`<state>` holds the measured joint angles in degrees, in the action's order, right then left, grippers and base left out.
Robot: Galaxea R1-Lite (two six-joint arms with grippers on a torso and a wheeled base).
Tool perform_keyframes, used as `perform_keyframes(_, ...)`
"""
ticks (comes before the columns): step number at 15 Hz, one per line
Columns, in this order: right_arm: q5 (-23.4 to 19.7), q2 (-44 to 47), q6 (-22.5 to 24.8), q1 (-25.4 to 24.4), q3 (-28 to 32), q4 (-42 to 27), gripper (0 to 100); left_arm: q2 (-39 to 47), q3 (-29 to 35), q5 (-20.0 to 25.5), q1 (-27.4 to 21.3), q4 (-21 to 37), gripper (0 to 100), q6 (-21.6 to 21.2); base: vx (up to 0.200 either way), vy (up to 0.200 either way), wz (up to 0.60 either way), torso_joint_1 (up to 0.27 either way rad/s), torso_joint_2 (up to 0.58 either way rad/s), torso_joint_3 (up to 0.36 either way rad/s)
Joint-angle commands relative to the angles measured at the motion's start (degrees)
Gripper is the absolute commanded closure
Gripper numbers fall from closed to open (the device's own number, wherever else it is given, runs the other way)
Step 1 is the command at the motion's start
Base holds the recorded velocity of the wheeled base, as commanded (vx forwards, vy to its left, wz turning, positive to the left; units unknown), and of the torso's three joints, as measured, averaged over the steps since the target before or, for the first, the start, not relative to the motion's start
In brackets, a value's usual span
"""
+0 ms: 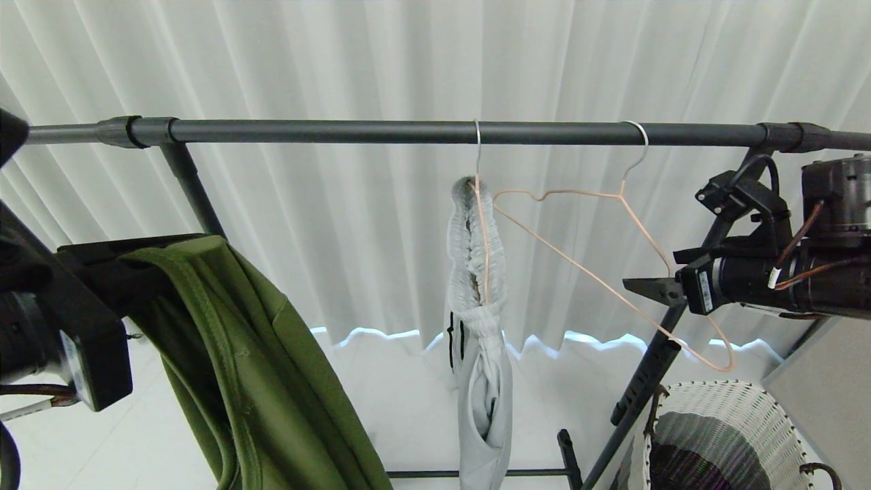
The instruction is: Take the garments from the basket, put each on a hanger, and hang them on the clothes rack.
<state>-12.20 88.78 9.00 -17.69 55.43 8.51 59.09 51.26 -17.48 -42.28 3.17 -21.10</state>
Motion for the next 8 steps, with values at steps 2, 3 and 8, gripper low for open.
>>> perform_keyframes(2, -0.28, 2.71, -0.03, 0.11, 1.35, -0.16, 0, -0.03, -0.02, -0.01, -0.79, -0.01, 100, 0.01, 0.000, 0.000, 0.00, 0.000, 0.00, 0.000)
perform_keyframes(3, -0.37, 3.24, -0.03, 0.20, 1.35, -0.16, 0, -0.03, -0.02, -0.01, -0.79, -0.01, 100, 0.01, 0.000, 0.000, 0.00, 0.000, 0.00, 0.000)
perform_keyframes(8, -0.28, 5.08, -0.21, 0.99, 1.26, 0.19, 0, -0.11, -0.02, -0.01, -0.88, -0.01, 100, 0.10, 0.000, 0.000, 0.00, 0.000, 0.00, 0.000)
